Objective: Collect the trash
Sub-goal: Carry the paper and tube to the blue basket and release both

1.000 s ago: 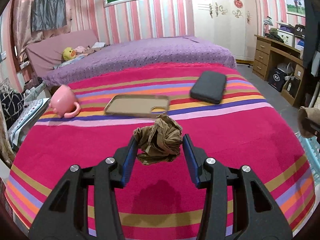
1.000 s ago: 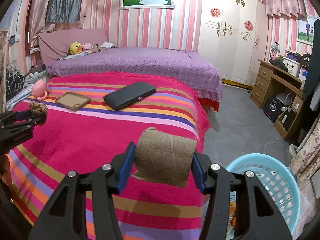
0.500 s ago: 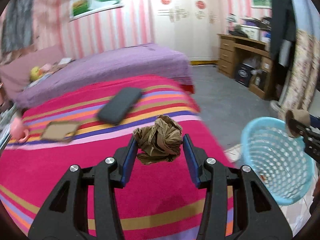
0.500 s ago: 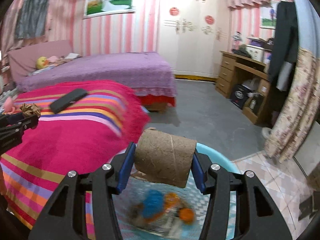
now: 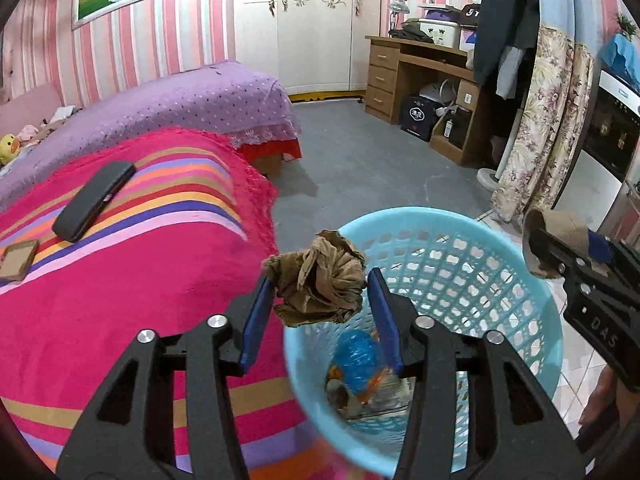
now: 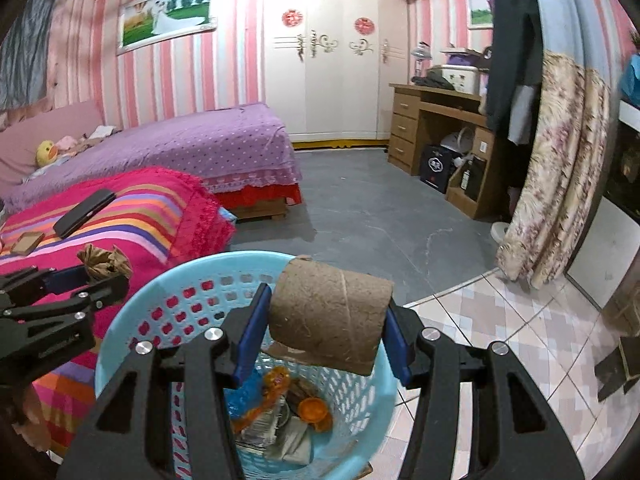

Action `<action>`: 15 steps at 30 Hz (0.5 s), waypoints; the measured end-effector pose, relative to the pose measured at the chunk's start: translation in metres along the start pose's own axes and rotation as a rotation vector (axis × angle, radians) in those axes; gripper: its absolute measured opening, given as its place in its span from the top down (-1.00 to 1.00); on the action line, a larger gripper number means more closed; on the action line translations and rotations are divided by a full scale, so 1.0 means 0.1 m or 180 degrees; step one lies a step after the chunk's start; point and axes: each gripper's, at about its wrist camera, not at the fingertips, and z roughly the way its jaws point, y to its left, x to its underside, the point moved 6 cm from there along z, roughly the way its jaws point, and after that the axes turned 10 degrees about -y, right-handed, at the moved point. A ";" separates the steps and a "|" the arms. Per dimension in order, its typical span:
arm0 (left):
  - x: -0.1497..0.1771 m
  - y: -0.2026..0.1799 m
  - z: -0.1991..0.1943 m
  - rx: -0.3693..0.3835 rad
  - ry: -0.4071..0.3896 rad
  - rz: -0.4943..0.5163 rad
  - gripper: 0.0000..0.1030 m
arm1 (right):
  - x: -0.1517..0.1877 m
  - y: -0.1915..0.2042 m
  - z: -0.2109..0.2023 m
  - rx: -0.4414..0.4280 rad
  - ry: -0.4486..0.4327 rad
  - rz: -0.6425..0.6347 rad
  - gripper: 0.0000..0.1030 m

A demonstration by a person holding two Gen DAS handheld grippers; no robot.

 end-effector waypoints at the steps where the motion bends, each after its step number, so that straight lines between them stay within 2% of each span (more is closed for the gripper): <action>1: 0.00 -0.03 0.02 0.0027 0.0020 0.0023 -0.26 | 0.01 -0.02 0.00 0.0001 0.0003 0.0020 -0.01; 2: -0.01 -0.05 0.03 0.0009 0.0031 0.0045 -0.49 | 0.02 -0.02 0.00 0.0002 0.0006 0.0023 -0.01; 8: -0.09 0.15 -0.08 -0.0118 -0.0064 0.0058 -0.81 | 0.05 -0.01 0.01 -0.0012 0.0020 -0.0006 -0.01; 10: -0.11 0.23 -0.14 -0.0064 -0.0135 0.0077 -0.85 | 0.04 0.00 0.02 -0.0028 0.0021 0.0000 -0.01; 15: -0.13 0.49 -0.33 -0.0257 -0.0315 0.0198 -0.89 | 0.05 0.12 0.07 -0.0096 0.0034 -0.0048 -0.01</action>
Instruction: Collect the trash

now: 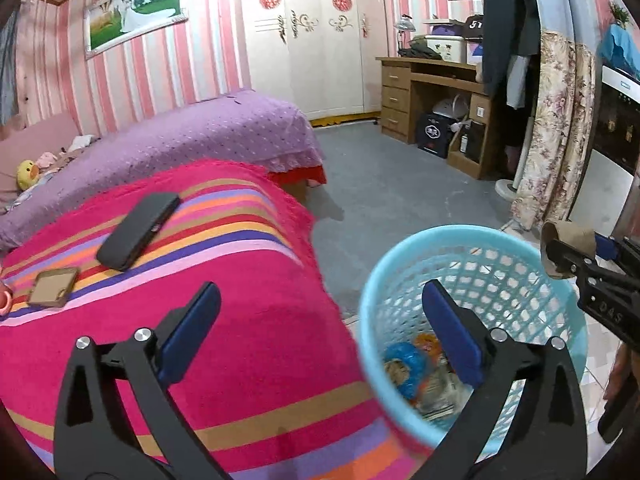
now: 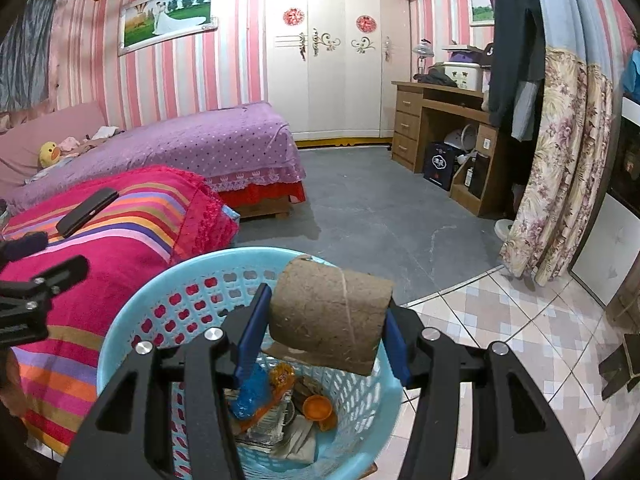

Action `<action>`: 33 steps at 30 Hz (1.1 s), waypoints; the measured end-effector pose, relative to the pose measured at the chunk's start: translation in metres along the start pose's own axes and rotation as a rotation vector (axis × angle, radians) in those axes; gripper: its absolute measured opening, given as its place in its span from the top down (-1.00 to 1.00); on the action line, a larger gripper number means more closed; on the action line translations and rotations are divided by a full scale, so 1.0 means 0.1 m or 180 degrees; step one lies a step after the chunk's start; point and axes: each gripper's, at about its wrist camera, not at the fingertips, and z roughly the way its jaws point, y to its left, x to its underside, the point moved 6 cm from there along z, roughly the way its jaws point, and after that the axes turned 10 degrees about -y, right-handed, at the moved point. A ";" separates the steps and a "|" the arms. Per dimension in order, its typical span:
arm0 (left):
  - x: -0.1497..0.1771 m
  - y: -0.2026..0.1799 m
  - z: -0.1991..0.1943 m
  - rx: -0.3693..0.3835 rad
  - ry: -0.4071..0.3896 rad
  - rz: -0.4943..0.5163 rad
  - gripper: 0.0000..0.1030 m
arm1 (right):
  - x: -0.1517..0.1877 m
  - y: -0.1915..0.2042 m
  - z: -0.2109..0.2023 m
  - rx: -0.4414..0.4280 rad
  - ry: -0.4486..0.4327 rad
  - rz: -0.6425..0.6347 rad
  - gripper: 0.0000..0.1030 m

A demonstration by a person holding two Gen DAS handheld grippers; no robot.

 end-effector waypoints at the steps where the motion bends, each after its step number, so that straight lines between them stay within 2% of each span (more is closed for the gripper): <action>1: 0.01 0.06 -0.03 -0.0022 -0.0012 -0.0018 -0.89 | 0.01 0.04 0.03 -0.0019 0.0019 -0.0004 -0.01; 4: 0.03 0.21 -0.12 -0.0078 -0.0015 -0.0067 -0.89 | 0.02 0.11 0.10 -0.0001 0.0073 0.0004 -0.06; 6: 0.04 0.28 -0.16 -0.0079 0.0007 -0.0079 -0.89 | 0.02 0.13 0.11 0.0029 0.0075 0.0012 -0.64; 8: 0.04 0.36 -0.23 -0.0113 0.0008 -0.0073 -0.89 | 0.01 0.17 0.09 0.0055 0.0069 -0.0026 -0.69; 11: 0.05 0.53 -0.37 -0.0144 0.0011 -0.0133 -0.89 | -0.03 0.19 0.01 0.0182 0.0051 0.0007 -0.91; 14: 0.05 0.74 -0.56 -0.0186 -0.0033 -0.0198 -0.89 | -0.11 0.25 -0.16 0.0155 -0.0044 0.0185 -0.91; 17: 0.05 0.99 -0.83 -0.0298 -0.0127 -0.0217 -0.89 | -0.26 0.44 -0.40 0.0125 -0.0268 0.0324 -0.91; 22: 0.14 1.41 -1.34 -0.0417 -0.0235 -0.0217 -0.89 | -0.41 0.99 -0.78 -0.0049 -0.0465 0.0301 -0.91; 30: 0.59 1.98 -1.90 -0.0631 -0.0164 -0.0284 -0.89 | 0.01 1.97 -1.37 -0.0424 -0.0423 0.0070 -0.91; 33: 0.80 2.15 -2.10 -0.0823 -0.0217 -0.0241 -0.89 | 0.14 2.21 -1.52 -0.0574 -0.0386 0.0051 -0.91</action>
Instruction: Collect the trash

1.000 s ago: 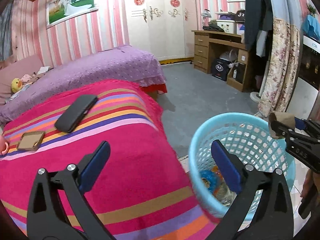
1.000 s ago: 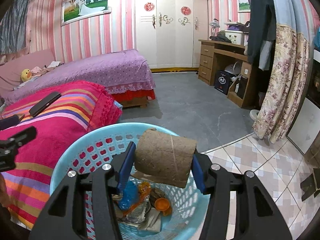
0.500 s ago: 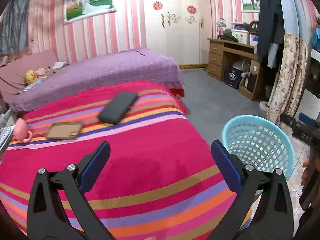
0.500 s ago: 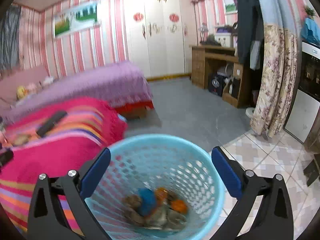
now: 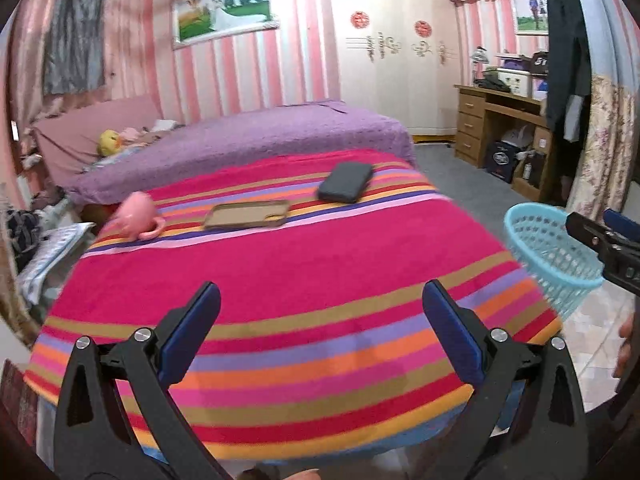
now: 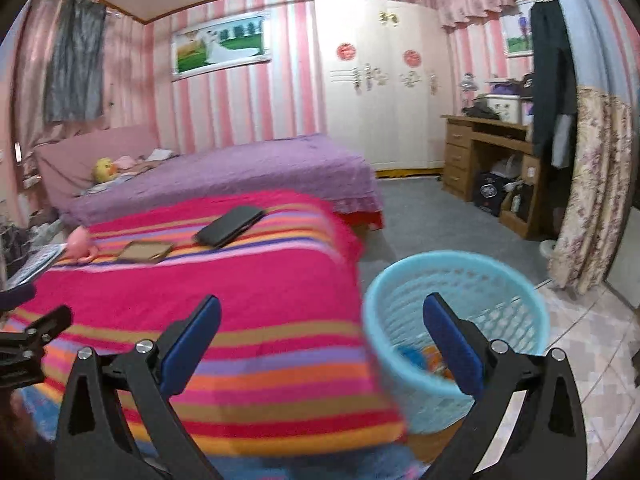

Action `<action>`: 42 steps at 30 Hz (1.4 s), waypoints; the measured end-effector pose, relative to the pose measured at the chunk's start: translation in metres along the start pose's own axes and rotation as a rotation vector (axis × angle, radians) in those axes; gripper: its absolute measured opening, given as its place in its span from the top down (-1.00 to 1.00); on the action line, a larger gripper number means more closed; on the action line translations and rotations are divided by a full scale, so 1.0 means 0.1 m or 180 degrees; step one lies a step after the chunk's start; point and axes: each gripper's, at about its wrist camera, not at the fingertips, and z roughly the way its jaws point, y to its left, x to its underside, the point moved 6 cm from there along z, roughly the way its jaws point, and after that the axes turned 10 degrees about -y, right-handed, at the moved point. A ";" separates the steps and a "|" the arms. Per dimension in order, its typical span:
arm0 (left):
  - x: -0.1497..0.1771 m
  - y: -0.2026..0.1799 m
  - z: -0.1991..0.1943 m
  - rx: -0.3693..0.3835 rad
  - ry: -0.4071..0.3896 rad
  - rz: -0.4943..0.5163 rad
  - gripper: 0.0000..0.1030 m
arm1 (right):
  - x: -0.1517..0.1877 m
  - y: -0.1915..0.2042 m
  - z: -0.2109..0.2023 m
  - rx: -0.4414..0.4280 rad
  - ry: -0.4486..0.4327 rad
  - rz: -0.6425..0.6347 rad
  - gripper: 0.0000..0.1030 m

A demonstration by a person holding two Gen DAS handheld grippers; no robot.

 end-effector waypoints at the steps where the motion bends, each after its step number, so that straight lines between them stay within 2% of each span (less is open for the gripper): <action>1: 0.05 0.06 -0.04 -0.0049 -0.0027 0.0009 -0.89 | 0.04 0.10 -0.05 -0.0048 -0.0004 -0.0018 -0.91; 9: 0.39 0.29 -0.10 -0.0192 -0.0112 -0.0163 -0.89 | 0.29 0.60 -0.16 -0.0220 -0.0053 -0.0312 -0.91; 14: 0.41 0.35 -0.06 -0.0257 -0.0149 -0.0167 -0.89 | 0.34 0.77 -0.19 -0.0257 -0.0136 -0.0523 -0.91; 34: 0.38 0.40 -0.06 -0.0189 -0.0212 -0.0287 -0.89 | 0.32 0.81 -0.18 -0.0232 -0.0235 -0.0534 -0.91; 42: 0.38 0.35 -0.08 -0.0204 -0.0257 -0.0236 -0.89 | 0.28 0.79 -0.19 -0.0216 -0.0278 -0.0518 -0.91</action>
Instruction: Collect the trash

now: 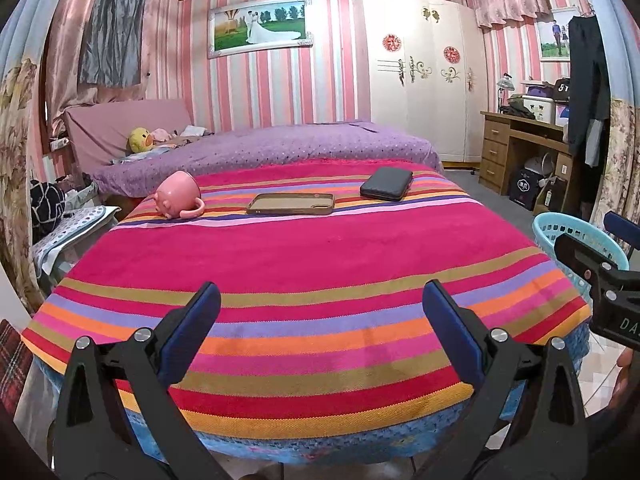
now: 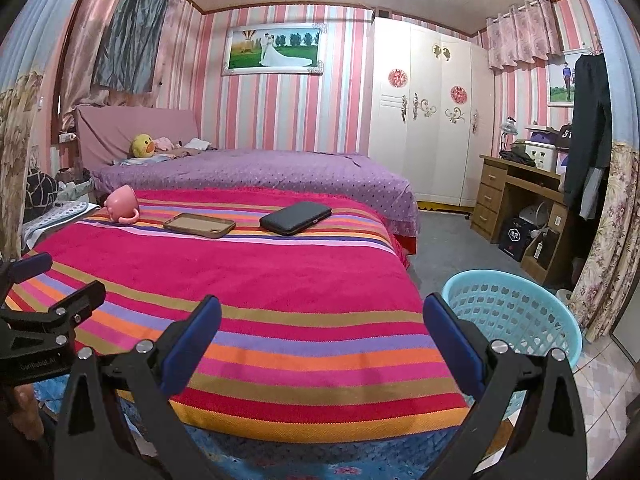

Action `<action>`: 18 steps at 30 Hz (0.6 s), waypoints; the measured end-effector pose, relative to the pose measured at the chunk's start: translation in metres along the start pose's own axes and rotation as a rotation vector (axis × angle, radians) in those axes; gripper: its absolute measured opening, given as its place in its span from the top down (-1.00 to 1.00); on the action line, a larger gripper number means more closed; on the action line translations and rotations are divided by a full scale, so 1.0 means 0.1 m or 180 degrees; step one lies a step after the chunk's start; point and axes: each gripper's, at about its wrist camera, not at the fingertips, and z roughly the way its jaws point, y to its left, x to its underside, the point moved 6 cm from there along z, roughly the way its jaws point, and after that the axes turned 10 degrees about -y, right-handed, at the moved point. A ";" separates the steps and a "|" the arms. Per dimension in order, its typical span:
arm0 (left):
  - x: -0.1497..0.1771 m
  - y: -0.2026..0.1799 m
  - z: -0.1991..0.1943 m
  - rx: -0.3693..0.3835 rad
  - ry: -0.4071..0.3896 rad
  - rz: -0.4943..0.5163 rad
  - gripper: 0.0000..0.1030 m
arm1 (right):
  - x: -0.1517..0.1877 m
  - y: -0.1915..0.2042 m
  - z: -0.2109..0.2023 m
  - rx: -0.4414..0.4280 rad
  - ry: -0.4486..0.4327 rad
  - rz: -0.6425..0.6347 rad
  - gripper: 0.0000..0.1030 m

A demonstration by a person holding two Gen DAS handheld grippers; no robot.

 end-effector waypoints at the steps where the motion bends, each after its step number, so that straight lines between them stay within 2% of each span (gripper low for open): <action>1: 0.00 0.00 0.00 0.0001 0.0000 -0.0008 -0.89 | -0.01 0.00 0.00 -0.0001 -0.0003 -0.0003 -0.91; 18: 0.01 0.04 0.00 -0.0038 0.0004 -0.0036 -0.89 | -0.06 -0.01 -0.04 0.0023 -0.0042 -0.0006 -0.91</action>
